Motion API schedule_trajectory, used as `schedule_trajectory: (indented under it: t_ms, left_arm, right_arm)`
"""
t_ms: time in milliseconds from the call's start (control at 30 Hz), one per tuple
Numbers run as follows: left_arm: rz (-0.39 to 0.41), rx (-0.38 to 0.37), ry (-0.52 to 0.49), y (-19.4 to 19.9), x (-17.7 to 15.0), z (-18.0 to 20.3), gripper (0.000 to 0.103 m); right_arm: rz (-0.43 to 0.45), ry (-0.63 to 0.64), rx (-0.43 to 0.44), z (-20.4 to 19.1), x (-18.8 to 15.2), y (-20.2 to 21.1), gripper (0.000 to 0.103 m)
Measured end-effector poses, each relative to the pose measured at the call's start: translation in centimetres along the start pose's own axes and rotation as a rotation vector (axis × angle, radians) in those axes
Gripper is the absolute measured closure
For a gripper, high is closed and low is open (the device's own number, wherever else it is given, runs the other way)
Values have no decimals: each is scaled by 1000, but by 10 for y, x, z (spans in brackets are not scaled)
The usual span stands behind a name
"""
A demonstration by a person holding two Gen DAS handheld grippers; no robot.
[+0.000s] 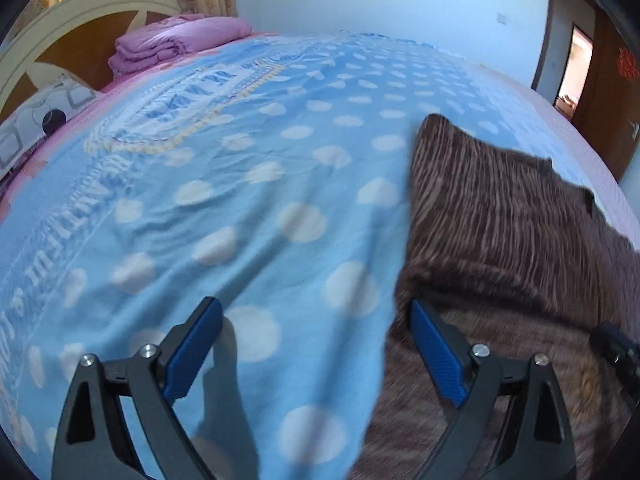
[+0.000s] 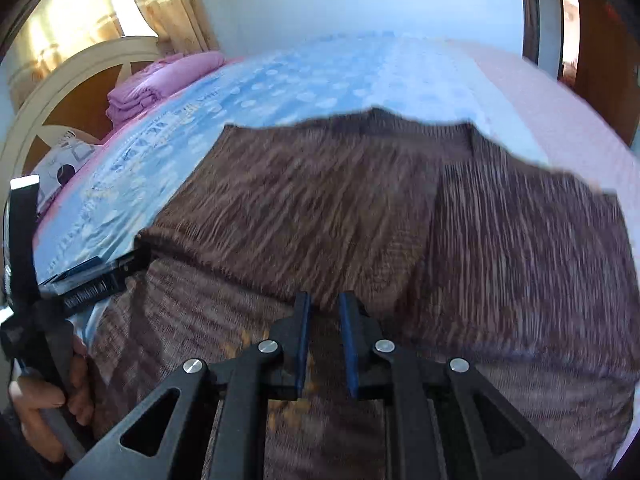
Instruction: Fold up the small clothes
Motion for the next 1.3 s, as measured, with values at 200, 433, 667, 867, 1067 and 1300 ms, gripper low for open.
schedule_trajectory:
  t_ms: [200,433,667,867,1067,1300]
  left_arm:
    - [90,-52,-19,36,-20,-43,5]
    - [251,-359,-220,117,-49,-55,5]
    - [267,-653,-241,171,-85,-57,5]
    - [265,-627,-382,219,-117,-70,4]
    - [337,-545,-401,226,-135,-90,0]
    - [373,-476,-404,219,-138,-98,0]
  right_arm:
    - [40,-71,41,2,-23,53,87]
    - [140,24,91,-11,-74,141,47]
    - [61,144,171,-51,-149,167,47]
    - [4,260,267,-102,-197,167,47]
    - [-89,399,372,-168,-247,157,47]
    - [-231,560,328,-210,-303,103,54]
Point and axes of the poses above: each gripper's, at about its wrist camera, not at the fingertips, and y roughly against the way its jaws point, z to its right, x to its top, the point moved 9 cm from there along -y, roughly the way its jaws point, and after that the axes turned 13 degrees about -y, right-handed, at the moved point
